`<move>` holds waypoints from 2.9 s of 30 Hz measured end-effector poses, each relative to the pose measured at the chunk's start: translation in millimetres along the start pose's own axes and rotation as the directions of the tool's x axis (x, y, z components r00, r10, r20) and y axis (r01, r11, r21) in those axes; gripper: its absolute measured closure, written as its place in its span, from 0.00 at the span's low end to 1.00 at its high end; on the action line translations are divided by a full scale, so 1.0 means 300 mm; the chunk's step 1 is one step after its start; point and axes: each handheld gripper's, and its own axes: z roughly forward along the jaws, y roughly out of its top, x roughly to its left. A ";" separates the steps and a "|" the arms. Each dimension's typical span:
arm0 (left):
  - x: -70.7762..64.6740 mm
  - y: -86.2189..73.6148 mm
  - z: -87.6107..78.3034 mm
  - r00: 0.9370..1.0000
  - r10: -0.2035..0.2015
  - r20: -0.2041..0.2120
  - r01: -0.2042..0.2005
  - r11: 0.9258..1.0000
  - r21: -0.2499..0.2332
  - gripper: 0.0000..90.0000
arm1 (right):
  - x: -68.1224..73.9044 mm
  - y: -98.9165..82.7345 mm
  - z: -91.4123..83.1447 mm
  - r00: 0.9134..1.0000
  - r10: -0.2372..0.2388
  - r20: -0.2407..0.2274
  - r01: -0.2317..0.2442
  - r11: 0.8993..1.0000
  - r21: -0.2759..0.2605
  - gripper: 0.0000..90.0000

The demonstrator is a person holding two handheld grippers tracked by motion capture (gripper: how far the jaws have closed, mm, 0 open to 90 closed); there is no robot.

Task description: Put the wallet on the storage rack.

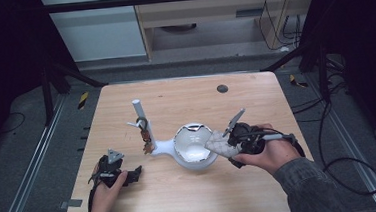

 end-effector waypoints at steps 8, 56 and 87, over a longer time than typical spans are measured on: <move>0.000 0.000 0.000 1.000 0.000 0.000 0.000 1.000 0.000 0.00 | 0.024 0.039 0.004 1.000 -0.022 -0.022 0.022 1.000 -0.007 0.35; 0.001 0.002 0.001 1.000 0.003 0.006 -0.003 1.000 0.002 0.00 | 0.048 0.278 0.163 0.988 -0.131 -0.086 0.143 0.979 0.147 0.35; 0.000 0.002 0.002 1.000 0.007 0.010 -0.007 1.000 0.003 0.00 | 0.017 0.323 0.218 0.990 -0.130 -0.046 0.136 0.974 0.180 0.35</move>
